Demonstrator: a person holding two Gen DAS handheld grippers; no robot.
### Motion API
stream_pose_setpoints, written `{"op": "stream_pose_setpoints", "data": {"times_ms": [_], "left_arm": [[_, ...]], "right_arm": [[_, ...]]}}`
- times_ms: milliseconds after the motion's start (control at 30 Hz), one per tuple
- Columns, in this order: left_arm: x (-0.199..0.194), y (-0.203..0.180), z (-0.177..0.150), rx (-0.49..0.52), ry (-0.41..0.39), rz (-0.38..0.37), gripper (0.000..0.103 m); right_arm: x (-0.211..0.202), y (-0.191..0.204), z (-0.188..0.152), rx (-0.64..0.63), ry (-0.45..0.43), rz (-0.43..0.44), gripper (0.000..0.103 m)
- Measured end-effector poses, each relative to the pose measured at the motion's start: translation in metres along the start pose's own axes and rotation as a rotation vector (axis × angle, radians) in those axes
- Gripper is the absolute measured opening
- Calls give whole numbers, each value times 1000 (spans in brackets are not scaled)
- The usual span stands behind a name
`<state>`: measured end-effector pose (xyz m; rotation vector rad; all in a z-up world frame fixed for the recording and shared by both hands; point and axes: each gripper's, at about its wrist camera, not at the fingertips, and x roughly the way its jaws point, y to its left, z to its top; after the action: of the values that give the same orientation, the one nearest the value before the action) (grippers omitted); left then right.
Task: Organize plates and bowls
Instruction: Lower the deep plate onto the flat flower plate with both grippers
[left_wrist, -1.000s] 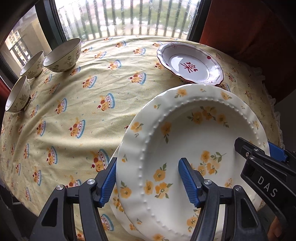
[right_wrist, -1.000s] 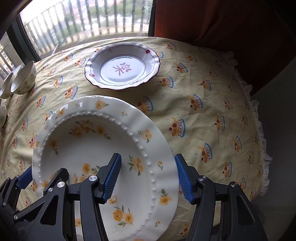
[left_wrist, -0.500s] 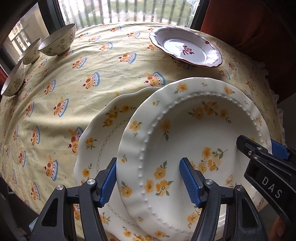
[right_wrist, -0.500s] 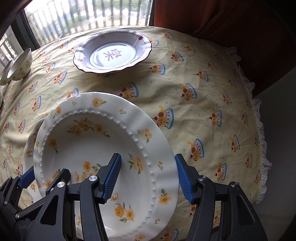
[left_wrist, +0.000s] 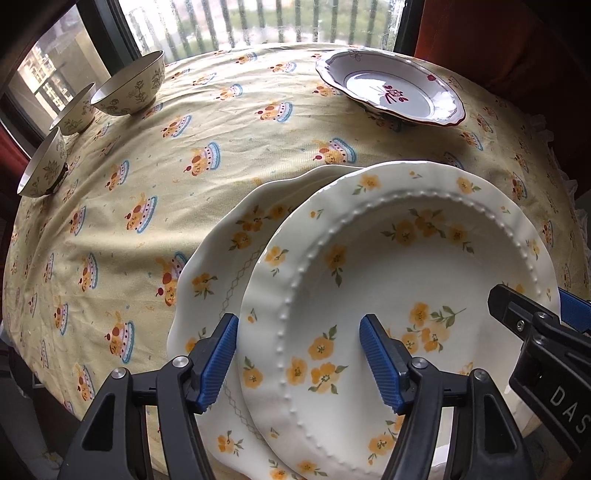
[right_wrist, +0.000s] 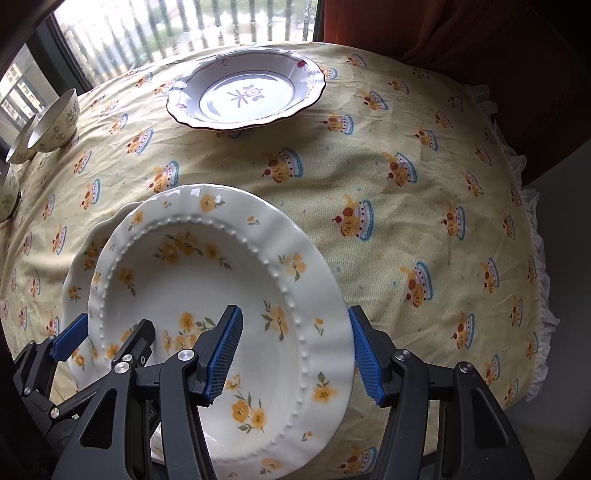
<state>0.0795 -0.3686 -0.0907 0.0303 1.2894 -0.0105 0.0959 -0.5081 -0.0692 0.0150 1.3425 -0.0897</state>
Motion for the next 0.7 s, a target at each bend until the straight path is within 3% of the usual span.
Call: {"op": "stream_pose_setpoints", "data": {"times_ms": [200, 467, 533, 700], "left_arm": [[-5, -5, 3, 60, -34, 74, 64], [-22, -2, 5, 66, -74, 14, 64], [-24, -4, 5, 69, -72, -9, 64], [-24, -2, 4, 53, -50, -27, 65]], "right_arm": [[1, 1, -3, 13, 6, 14, 61], [-15, 7, -2, -26, -82, 34, 56], [-13, 9, -1, -40, -86, 17, 51], [-4, 10, 0, -46, -81, 21, 47]]}}
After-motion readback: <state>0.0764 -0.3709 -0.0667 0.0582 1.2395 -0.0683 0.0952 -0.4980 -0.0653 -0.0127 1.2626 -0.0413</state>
